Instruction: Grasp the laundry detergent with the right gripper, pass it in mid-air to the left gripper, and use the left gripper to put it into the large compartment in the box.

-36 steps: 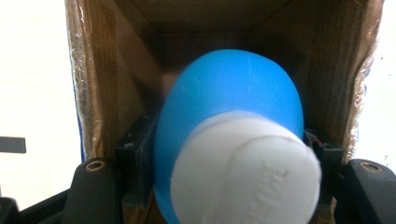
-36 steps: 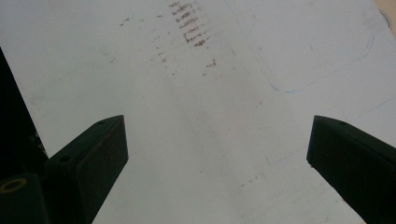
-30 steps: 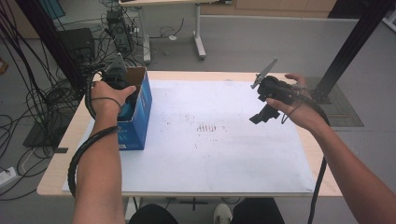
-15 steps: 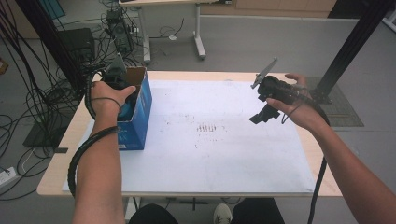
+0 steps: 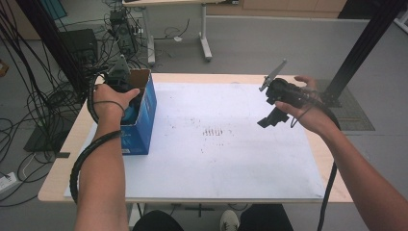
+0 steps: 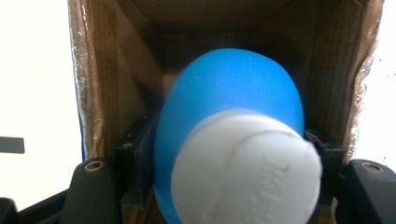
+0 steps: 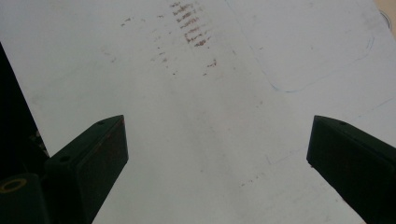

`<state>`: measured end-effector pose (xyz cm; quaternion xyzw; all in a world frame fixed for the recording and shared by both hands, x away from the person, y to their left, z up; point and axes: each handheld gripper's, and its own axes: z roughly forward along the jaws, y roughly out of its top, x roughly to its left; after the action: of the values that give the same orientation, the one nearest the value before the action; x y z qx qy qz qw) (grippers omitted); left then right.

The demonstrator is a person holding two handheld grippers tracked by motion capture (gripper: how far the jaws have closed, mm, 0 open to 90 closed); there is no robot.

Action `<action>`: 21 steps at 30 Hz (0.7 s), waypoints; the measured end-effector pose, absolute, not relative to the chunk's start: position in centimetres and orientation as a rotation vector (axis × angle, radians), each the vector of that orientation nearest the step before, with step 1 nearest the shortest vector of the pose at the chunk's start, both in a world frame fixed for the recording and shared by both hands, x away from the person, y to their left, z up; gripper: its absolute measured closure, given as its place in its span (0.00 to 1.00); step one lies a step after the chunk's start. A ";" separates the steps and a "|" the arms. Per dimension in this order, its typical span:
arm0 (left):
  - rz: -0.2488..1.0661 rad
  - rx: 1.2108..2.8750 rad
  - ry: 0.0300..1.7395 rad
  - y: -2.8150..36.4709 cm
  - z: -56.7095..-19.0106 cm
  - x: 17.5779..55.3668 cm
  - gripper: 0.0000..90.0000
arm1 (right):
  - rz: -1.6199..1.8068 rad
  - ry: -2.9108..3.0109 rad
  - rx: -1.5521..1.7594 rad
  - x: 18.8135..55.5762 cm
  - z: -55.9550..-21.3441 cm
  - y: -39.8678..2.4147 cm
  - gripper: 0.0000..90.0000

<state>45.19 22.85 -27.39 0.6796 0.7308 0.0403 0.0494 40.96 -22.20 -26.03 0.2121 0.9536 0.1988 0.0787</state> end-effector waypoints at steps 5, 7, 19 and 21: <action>0.125 2.060 2.229 22.9 -27.3 45.2 0.37 | 0.592 2.855 0.633 40.9 -26.0 -22.2 0.06; 0.128 2.065 2.226 22.9 -27.3 45.2 0.37 | 0.592 2.854 0.633 40.9 -26.0 -22.2 0.06; 0.150 2.063 2.222 22.9 -26.5 44.9 0.31 | 0.592 2.842 0.628 40.8 -25.6 -22.2 0.06; 0.162 2.069 2.221 22.9 -26.3 44.8 0.30 | 0.594 2.840 0.630 40.8 -25.6 -22.3 0.06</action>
<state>44.76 22.85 -26.26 0.6799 0.7296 0.0531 0.0510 40.82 -22.27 -25.59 0.2115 0.9529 0.1995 0.0863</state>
